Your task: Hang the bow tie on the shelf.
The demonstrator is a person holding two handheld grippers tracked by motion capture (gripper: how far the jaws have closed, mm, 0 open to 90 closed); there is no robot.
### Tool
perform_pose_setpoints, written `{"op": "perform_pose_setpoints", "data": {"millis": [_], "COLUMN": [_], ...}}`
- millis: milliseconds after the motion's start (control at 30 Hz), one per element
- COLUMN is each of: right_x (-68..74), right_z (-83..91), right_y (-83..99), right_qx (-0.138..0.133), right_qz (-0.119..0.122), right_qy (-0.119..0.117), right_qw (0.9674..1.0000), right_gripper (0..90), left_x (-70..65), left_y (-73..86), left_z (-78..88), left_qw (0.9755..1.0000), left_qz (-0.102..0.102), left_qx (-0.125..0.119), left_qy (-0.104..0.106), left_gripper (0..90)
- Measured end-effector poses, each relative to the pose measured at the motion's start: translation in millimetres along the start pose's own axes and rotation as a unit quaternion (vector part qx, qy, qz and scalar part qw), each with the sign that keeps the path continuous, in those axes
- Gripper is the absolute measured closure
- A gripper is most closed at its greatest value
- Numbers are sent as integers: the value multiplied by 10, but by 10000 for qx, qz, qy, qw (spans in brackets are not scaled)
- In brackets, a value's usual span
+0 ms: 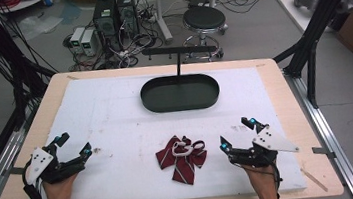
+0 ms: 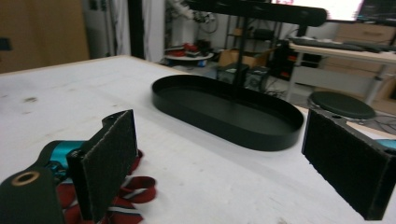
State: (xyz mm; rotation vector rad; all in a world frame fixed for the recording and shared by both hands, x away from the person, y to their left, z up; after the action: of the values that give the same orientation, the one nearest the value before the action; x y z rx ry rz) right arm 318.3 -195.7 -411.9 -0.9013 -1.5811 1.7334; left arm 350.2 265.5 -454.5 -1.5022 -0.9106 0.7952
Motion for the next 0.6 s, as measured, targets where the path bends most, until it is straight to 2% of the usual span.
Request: {"op": "perform_pose_setpoints", "data": {"millis": [33, 100, 167, 200, 233, 400, 500, 600], "right_x": [0, 79, 205, 205, 272, 385, 481, 530], "right_z": [0, -29, -66, -66, -90, -146, -226, -268], "right_y": [0, -50, -142, -142, -203, -282, -296, -285], "right_qx": [0, 154, 318, 318, 375, 509, 695, 801], "right_qz": [0, 79, 293, 293, 399, 431, 478, 505], "right_qy": [0, -184, -427, -427, -544, -767, -1014, -1091], "right_qw": [10000, 9997, 9981, 9981, 9970, 9948, 9913, 9895], "right_gripper": [93, 93, 93, 93, 93, 94, 94, 94], "left_x": [0, 0, 0, -1, -1, 0, 0, 2], "left_y": [-1, -2, -3, -3, -2, -2, -2, -3], "left_z": [0, 1, 1, 1, 1, 1, 0, 1], "left_qw": [10000, 10000, 10000, 10000, 10000, 10000, 10000, 10000], "left_qz": [1, 10, 9, 0, -1, 9, 7, 6], "left_qx": [-12, -23, -25, -22, -22, -24, -20, -23], "left_qy": [-7, -16, -14, -10, -12, -13, -7, -10], "left_gripper": [137, 137, 137, 137, 138, 137, 137, 137]}}
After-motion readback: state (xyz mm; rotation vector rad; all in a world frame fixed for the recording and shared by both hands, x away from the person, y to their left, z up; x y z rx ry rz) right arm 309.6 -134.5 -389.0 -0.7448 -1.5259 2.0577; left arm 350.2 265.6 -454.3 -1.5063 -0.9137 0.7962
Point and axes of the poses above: each handheld gripper's, and its own axes: z roughly backward along the jaws, y roughly out of its underside, x roughly to its left, the point moved 9 cm from there along -z, roughly forward along the jaws, and after that the axes turned 7 degrees about -x, right-handed, at the moved point
